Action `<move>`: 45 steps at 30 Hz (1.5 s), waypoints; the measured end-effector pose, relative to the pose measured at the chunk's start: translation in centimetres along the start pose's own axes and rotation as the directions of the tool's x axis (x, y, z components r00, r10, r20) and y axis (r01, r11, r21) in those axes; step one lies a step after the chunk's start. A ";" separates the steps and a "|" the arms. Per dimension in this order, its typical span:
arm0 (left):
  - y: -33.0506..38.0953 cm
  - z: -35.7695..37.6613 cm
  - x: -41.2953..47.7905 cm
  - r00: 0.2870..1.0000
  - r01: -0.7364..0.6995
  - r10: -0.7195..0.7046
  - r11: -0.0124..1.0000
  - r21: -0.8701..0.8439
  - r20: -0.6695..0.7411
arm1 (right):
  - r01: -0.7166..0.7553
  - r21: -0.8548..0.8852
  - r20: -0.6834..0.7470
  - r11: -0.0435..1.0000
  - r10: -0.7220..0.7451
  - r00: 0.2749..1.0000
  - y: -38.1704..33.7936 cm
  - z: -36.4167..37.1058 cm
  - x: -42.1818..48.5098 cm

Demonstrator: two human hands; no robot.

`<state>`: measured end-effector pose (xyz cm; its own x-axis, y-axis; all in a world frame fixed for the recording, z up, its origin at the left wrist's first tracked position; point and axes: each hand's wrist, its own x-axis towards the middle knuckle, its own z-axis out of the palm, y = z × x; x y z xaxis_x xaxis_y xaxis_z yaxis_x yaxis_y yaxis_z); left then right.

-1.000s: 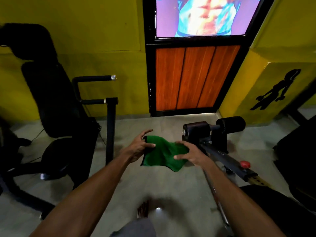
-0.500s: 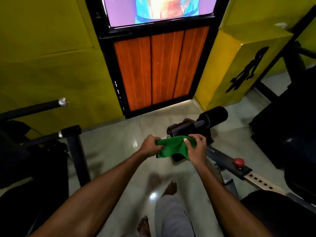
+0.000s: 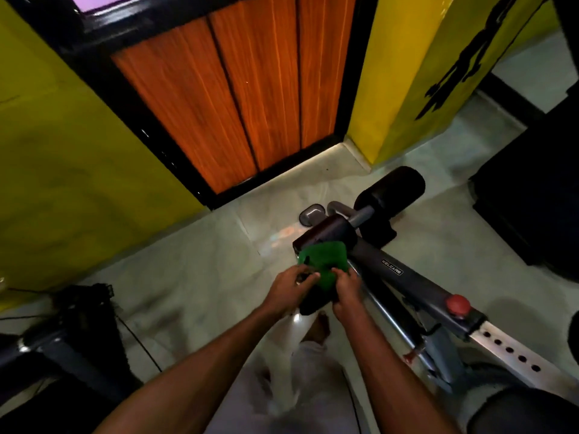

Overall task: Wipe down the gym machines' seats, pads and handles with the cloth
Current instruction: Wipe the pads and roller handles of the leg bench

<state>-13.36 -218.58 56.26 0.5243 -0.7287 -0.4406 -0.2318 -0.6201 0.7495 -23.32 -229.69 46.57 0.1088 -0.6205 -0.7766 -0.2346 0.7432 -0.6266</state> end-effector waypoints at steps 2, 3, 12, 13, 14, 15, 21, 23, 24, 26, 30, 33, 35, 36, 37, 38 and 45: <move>-1.6 0.3 2.1 0.994 0.091 -0.093 0.995 -0.048 -0.048 | 0.135 -0.159 -0.124 0.978 -0.155 0.980 0.5 -0.2 1.4; -2.2 0.4 3.1 0.989 0.136 -0.137 0.990 -0.028 -0.048 | 0.188 -0.211 -0.172 0.959 -0.225 0.959 0.2 -0.1 1.1; -9.0 2.1 16.8 0.943 0.275 -0.309 0.934 0.227 0.126 | 0.562 -0.529 -0.015 0.636 -0.669 0.743 3.2 4.1 7.8; -9.3 2.2 18.1 0.933 0.296 -0.326 0.936 0.190 0.151 | 0.598 -0.581 0.058 0.552 -0.705 0.707 4.1 4.5 9.1; -9.9 2.4 19.6 0.924 0.322 -0.342 0.937 0.133 0.174 | 0.624 -0.634 0.138 0.457 -0.727 0.673 5.1 5.0 10.5; -10.2 2.3 20.7 0.913 0.357 -0.362 0.932 0.061 0.189 | 0.628 -0.687 0.228 0.364 -0.713 0.663 5.8 5.5 11.5; -9.7 3.9 23.7 0.861 0.472 -0.417 0.869 -0.148 0.292 | 0.606 -0.780 0.325 0.153 -0.729 0.602 6.0 5.9 17.7; -9.8 5.0 23.9 0.867 0.453 -0.395 0.879 -0.148 0.305 | 0.557 -0.796 0.198 0.239 -0.766 0.611 4.5 4.8 19.7; -10.1 5.4 24.1 0.868 0.444 -0.389 0.886 -0.132 0.309 | 0.535 -0.773 0.097 0.342 -0.770 0.631 3.7 4.4 20.5; -11.2 5.7 24.5 0.869 0.441 -0.388 0.888 -0.127 0.306 | 0.494 -0.703 -0.069 0.512 -0.740 0.669 2.6 4.8 20.7; -12.2 5.4 25.0 0.819 0.556 -0.485 0.802 -0.217 0.307 | 0.559 -0.756 0.065 0.341 -0.810 0.582 7.2 7.6 16.8; -11.9 5.5 25.1 0.804 0.579 -0.507 0.787 -0.214 0.312 | 0.653 -0.724 0.219 0.221 -0.825 0.521 10.8 7.3 15.5; -11.7 5.8 25.3 0.799 0.586 -0.527 0.791 -0.177 0.289 | 0.665 -0.701 0.182 0.260 -0.836 0.518 9.2 5.9 17.5; -11.6 6.1 25.4 0.798 0.587 -0.532 0.793 -0.163 0.282 | 0.655 -0.696 0.138 0.294 -0.841 0.524 7.8 5.4 18.9; -11.5 6.3 25.6 0.800 0.582 -0.529 0.798 -0.155 0.283 | 0.630 -0.687 0.064 0.361 -0.834 0.547 6.3 4.9 20.1; -11.4 6.6 25.6 0.804 0.575 -0.522 0.803 -0.154 0.284 | 0.595 -0.651 -0.030 0.471 -0.799 0.600 4.7 4.4 21.0; -11.4 7.7 26.2 0.818 0.562 -0.519 0.812 -0.154 0.249 | 0.539 -0.498 -0.295 0.680 -0.717 0.632 8.4 8.9 16.8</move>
<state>-3.32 -232.86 32.34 0.3453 -0.3466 -0.8721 0.2329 -0.8686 0.4374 -14.86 -231.60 27.72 -0.0481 -0.9986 -0.0226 -0.5816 0.0464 -0.8121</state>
